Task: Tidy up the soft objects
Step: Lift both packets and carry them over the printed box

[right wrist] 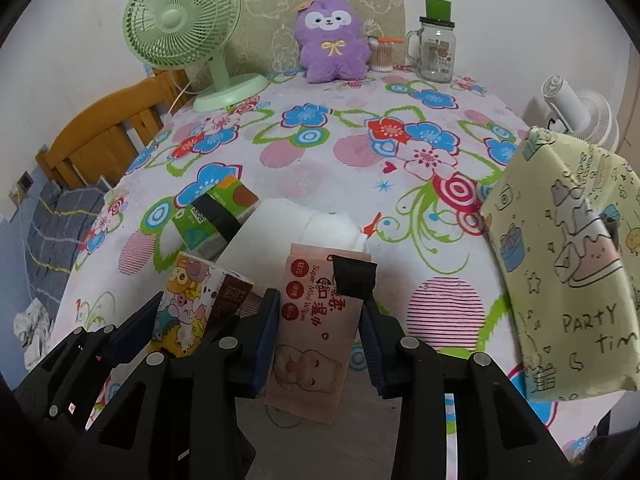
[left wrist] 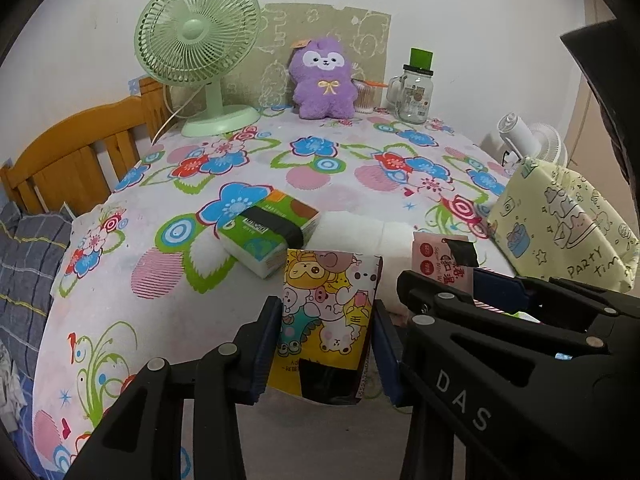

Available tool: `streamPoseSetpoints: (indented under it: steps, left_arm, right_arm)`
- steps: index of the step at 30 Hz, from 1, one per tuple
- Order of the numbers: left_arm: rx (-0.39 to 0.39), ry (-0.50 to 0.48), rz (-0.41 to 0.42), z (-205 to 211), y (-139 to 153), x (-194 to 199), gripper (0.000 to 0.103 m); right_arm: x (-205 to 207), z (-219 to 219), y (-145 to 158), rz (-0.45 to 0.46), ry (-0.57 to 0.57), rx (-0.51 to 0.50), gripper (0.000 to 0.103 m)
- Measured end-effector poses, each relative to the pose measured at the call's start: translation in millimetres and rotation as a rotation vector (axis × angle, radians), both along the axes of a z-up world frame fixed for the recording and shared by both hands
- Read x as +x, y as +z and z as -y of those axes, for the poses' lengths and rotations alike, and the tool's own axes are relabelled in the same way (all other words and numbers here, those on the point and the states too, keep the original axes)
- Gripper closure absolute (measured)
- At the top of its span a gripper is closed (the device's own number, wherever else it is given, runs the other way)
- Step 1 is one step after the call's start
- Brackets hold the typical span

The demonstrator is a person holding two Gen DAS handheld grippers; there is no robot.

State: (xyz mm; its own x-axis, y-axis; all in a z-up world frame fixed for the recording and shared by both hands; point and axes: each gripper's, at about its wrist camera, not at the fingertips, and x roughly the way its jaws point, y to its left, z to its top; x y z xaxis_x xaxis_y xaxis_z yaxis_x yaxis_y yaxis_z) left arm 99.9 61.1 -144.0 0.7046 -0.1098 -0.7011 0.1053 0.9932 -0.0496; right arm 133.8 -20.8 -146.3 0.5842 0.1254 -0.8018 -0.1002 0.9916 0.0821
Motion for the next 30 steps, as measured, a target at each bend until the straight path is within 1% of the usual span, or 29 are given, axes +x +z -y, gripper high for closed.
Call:
streamPoseSetpoints:
  steps: [14,17,24,30]
  left_arm:
    - [0.020,0.000,0.060,21.7,35.7,-8.6,0.059]
    - [0.014,-0.002,0.062,26.1,46.0,-9.7,0.059]
    - [0.017,-0.008,0.115,38.5,72.7,-16.9,0.059]
    - [0.023,-0.014,0.141,48.9,87.3,-20.9,0.058]
  right_arm:
    - [-12.7,20.8,37.3,0.081,0.001,0.020,0.062]
    - [-15.9,25.0,48.3,0.101,0.002,0.012,0.062]
    - [-24.9,37.6,79.1,0.164,0.005,0.010,0.062]
    - [-29.6,49.2,95.9,0.194,0.003,0.012,0.062]
